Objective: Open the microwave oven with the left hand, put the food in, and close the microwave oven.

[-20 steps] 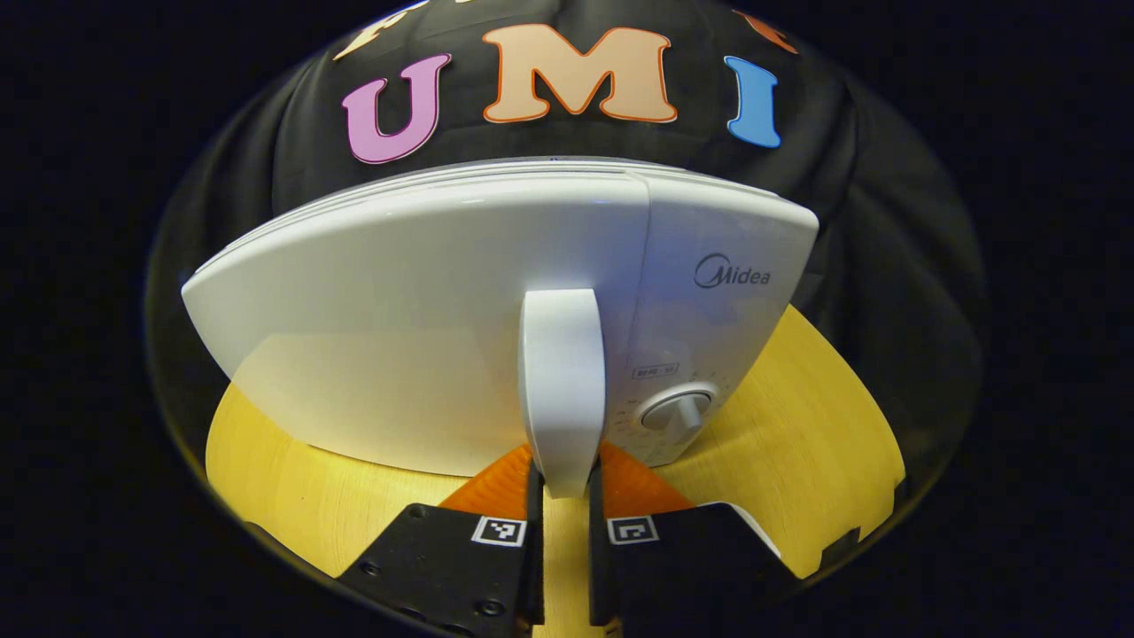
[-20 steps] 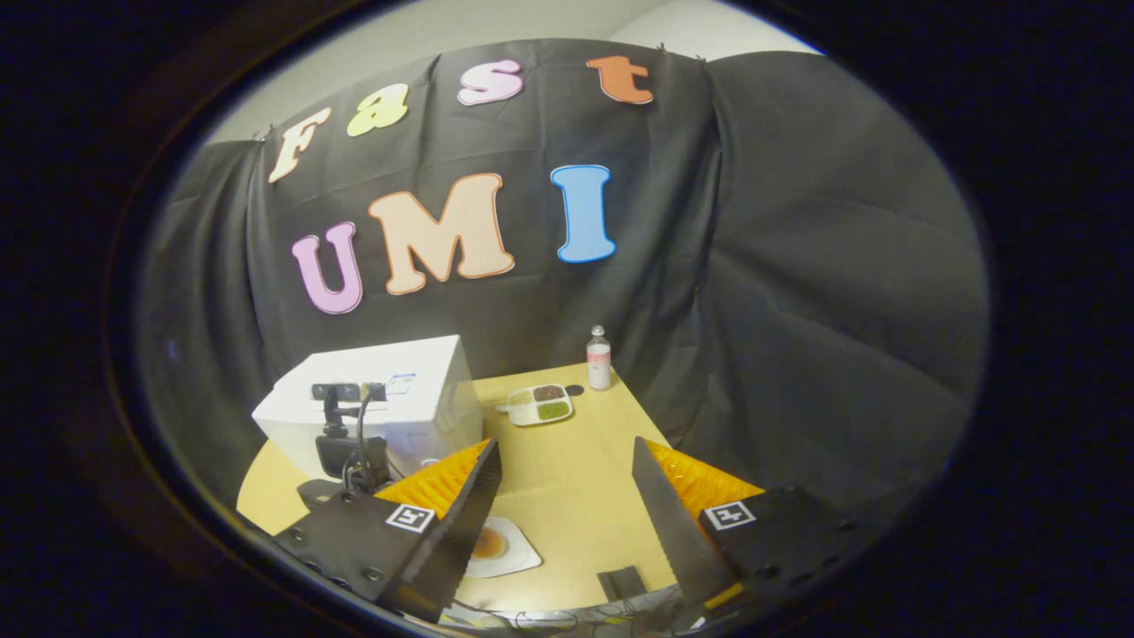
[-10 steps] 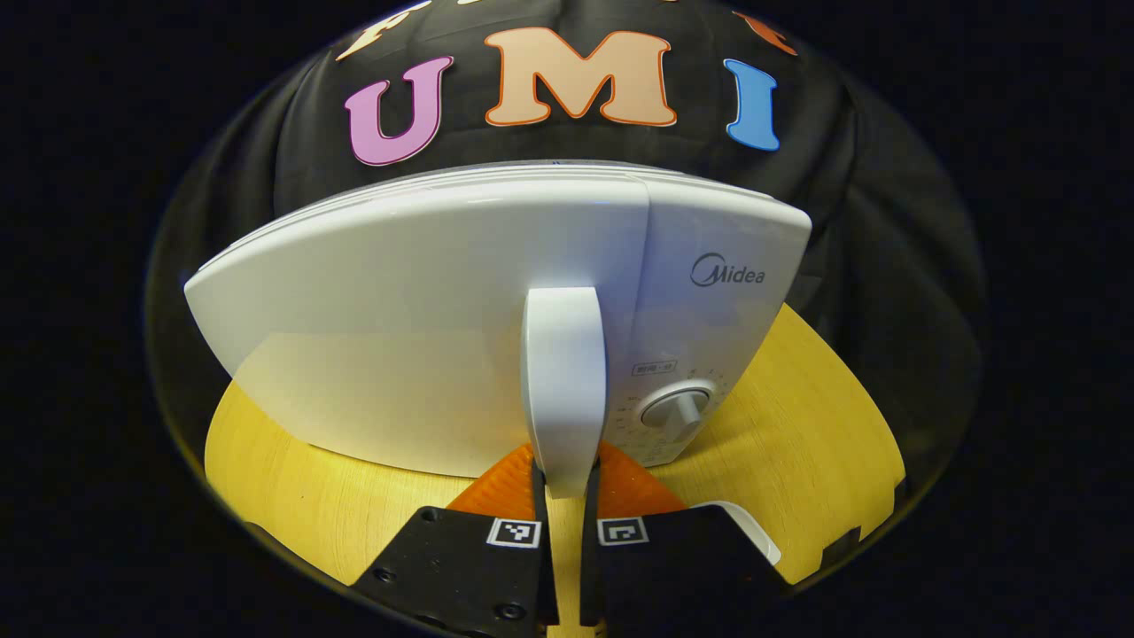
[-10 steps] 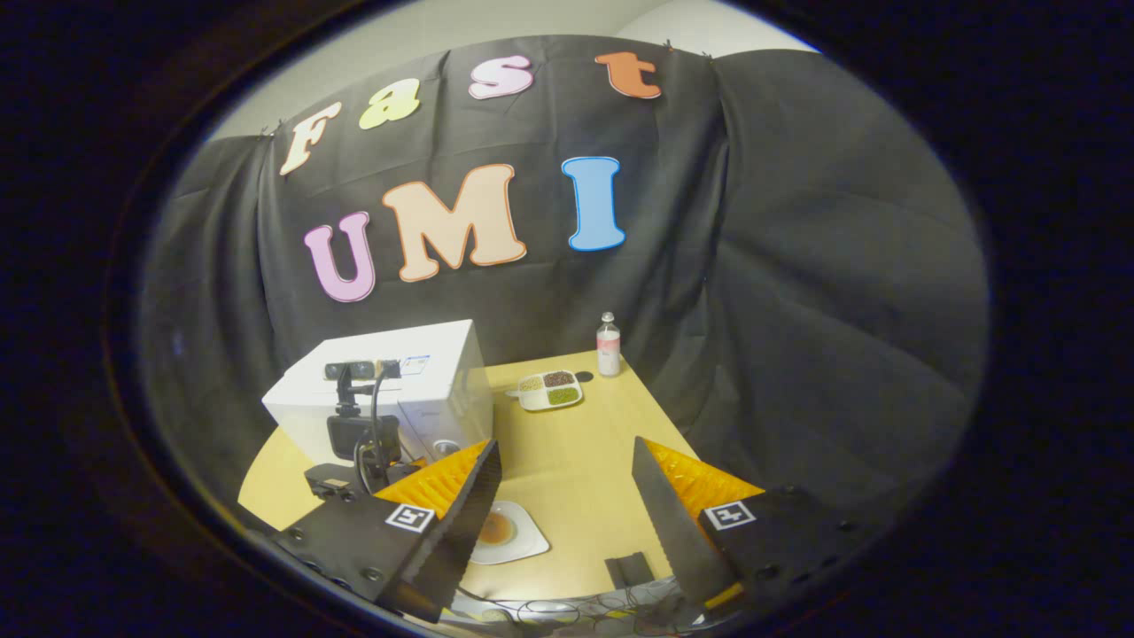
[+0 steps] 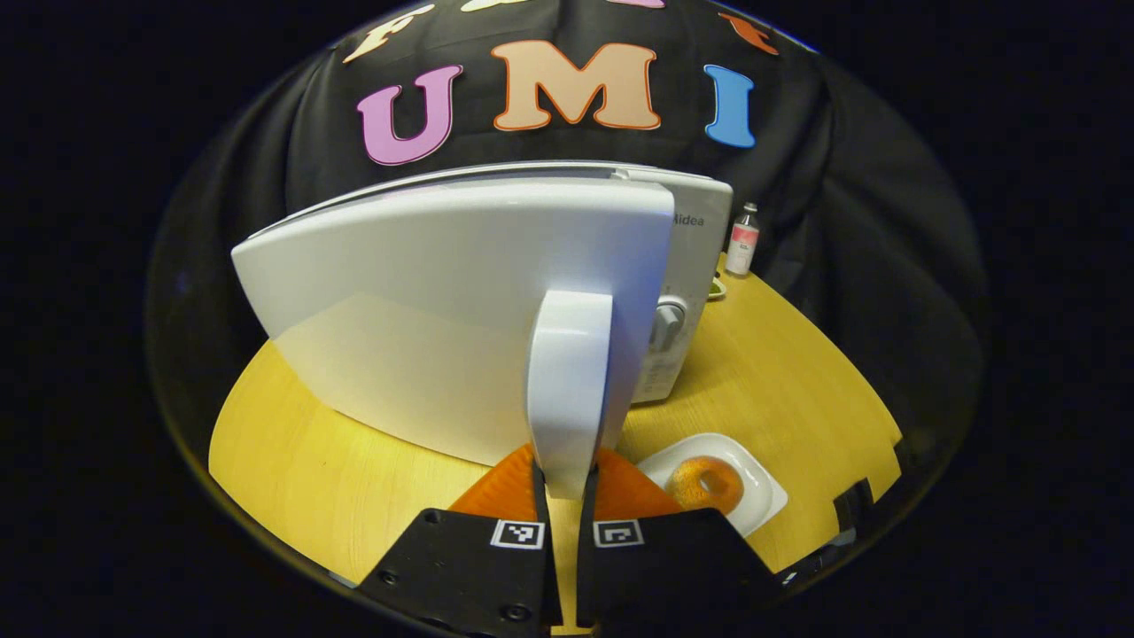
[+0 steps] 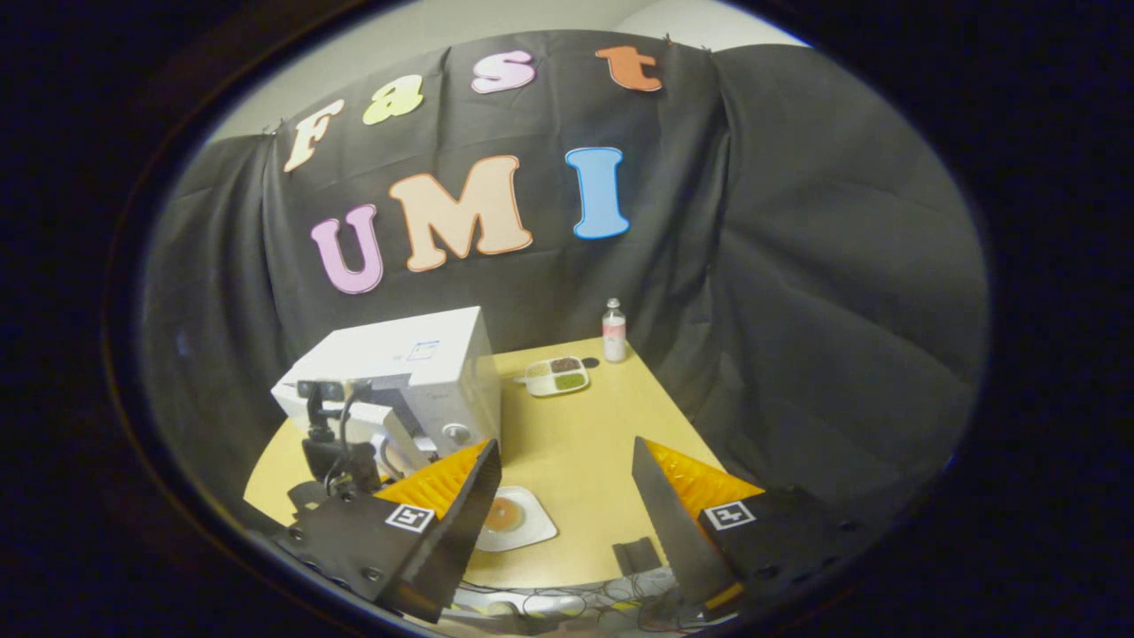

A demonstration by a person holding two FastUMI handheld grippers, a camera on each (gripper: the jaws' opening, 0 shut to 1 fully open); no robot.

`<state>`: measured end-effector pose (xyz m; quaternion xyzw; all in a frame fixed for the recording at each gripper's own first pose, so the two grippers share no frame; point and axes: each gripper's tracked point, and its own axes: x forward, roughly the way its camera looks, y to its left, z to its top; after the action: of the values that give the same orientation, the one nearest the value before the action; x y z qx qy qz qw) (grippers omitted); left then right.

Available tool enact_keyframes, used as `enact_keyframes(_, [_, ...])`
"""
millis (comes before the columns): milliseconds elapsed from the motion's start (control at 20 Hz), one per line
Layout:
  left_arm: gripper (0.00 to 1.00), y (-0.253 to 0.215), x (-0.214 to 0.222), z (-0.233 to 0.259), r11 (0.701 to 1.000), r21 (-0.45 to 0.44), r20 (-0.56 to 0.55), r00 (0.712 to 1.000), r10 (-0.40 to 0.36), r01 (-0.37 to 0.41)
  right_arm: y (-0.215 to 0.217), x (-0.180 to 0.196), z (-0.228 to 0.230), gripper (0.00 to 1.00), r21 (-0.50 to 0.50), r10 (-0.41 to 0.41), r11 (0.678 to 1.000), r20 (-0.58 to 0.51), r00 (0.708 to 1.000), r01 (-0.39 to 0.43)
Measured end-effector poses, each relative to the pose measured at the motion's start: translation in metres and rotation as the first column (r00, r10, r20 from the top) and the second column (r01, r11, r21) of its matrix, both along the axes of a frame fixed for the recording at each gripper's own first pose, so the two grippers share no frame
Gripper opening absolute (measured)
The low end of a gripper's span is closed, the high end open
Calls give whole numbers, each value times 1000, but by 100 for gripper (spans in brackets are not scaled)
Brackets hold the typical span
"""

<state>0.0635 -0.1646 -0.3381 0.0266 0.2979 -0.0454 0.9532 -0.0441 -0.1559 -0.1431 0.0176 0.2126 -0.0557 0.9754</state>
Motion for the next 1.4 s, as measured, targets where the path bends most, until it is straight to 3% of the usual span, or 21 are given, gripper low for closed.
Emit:
enact_keyframes(700, [16,56,-80,-2,993,-6,-37,992,117,-117,62,12,-29,94,-1,227,974,-79,971,-228])
enact_keyframes(900, [24,72,-94,-3,979,-79,-84,979,184,-190,77,16,-42,92,7,263,965,-106,959,-263])
enact_keyframes(1100, [34,96,-112,7,978,-41,-73,977,200,-203,91,17,-56,92,38,289,957,-132,948,-287])
enact_keyframes(1200, [44,110,-122,14,974,-30,-69,972,223,-226,97,19,-59,94,51,298,955,-135,945,-294])
enact_keyframes(1250, [61,117,-126,16,969,-33,-69,968,241,-243,98,20,-61,94,53,301,954,-138,944,-296])
enact_keyframes(1300, [65,124,-131,18,964,-35,-71,963,261,-264,100,22,-63,92,52,304,953,-141,942,-300])
enact_keyframes(1350, [77,130,-135,18,959,-43,-76,958,276,-280,102,24,-65,92,51,307,952,-143,941,-303])
enact_keyframes(1400, [77,136,-142,20,951,-49,-81,950,302,-306,105,26,-67,92,50,311,950,-146,939,-307])
